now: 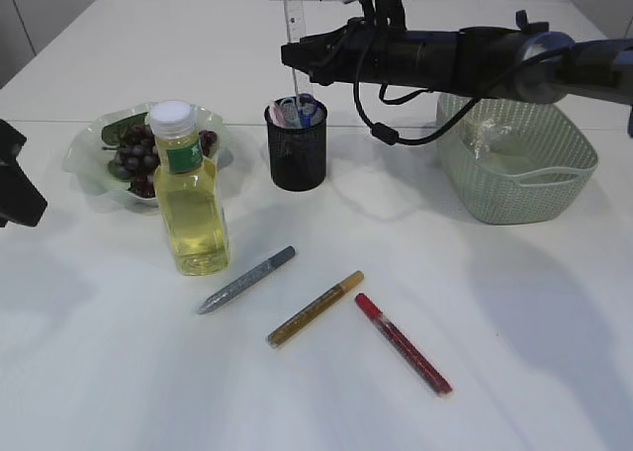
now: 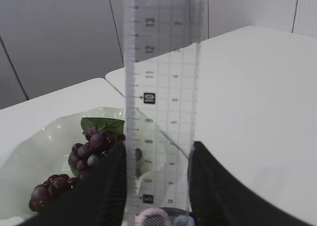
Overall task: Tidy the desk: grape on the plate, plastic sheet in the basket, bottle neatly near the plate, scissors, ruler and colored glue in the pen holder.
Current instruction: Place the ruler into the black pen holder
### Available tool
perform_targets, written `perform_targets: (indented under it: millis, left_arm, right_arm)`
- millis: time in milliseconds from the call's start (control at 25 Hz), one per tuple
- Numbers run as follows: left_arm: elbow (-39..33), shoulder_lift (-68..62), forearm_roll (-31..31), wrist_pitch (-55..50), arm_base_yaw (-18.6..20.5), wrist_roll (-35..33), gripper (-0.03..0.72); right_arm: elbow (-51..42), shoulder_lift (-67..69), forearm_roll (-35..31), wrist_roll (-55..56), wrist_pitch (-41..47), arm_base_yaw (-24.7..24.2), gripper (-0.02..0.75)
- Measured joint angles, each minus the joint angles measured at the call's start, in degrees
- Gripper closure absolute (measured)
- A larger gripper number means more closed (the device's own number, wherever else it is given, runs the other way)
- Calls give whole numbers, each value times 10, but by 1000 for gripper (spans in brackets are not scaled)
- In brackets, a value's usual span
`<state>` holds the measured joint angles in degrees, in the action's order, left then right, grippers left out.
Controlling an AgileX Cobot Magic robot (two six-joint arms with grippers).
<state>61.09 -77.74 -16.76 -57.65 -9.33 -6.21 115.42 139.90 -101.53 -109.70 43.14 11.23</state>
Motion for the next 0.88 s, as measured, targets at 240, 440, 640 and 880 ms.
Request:
perform_targets:
  millis: [240,440,640,880]
  left_arm:
    - [0,0,0,4,0,0,449]
    - [0,0,0,10,0,0,450]
    - [0,0,0,18,0,0,449]
    - [0,0,0,11,0,0,449]
  right_arm:
    - [5,28,-2,0,-3,0,435]
    - [7,30,-3,-1,-4,0,397]
    - [7,30,-3,-1,-4,0,301]
    - [7,26,10,42,7,-2,288]
